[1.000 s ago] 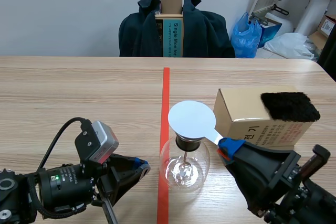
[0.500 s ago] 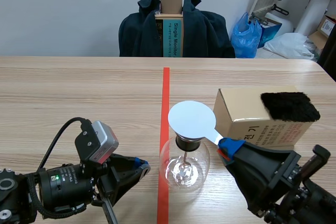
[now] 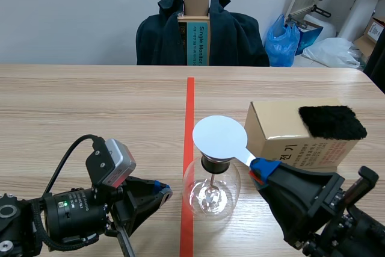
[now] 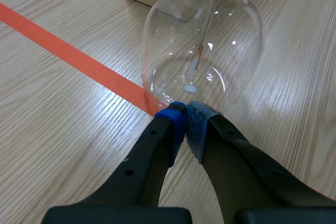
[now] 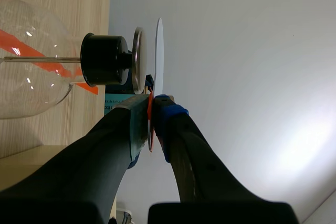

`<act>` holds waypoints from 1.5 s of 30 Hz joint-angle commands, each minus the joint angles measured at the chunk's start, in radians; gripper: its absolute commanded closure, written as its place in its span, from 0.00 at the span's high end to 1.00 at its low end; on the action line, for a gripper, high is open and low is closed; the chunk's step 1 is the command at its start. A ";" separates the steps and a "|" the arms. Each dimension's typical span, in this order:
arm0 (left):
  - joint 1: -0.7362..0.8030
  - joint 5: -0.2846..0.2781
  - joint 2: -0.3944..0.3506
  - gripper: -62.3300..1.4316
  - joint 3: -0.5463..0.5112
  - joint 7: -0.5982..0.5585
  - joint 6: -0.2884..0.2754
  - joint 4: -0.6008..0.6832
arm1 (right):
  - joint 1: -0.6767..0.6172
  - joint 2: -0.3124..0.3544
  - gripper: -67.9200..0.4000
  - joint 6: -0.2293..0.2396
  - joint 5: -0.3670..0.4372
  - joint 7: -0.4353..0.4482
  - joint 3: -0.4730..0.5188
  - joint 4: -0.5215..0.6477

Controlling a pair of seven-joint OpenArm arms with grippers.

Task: Do the electroscope experiment.
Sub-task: 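Hold the plate still at the electroscope, then move the plate toward and away from the electroscope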

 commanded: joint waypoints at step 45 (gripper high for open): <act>0.005 -0.006 0.005 0.05 -0.006 -0.014 0.001 0.021 | 0.002 0.016 0.02 -0.015 0.011 -0.279 0.003 0.015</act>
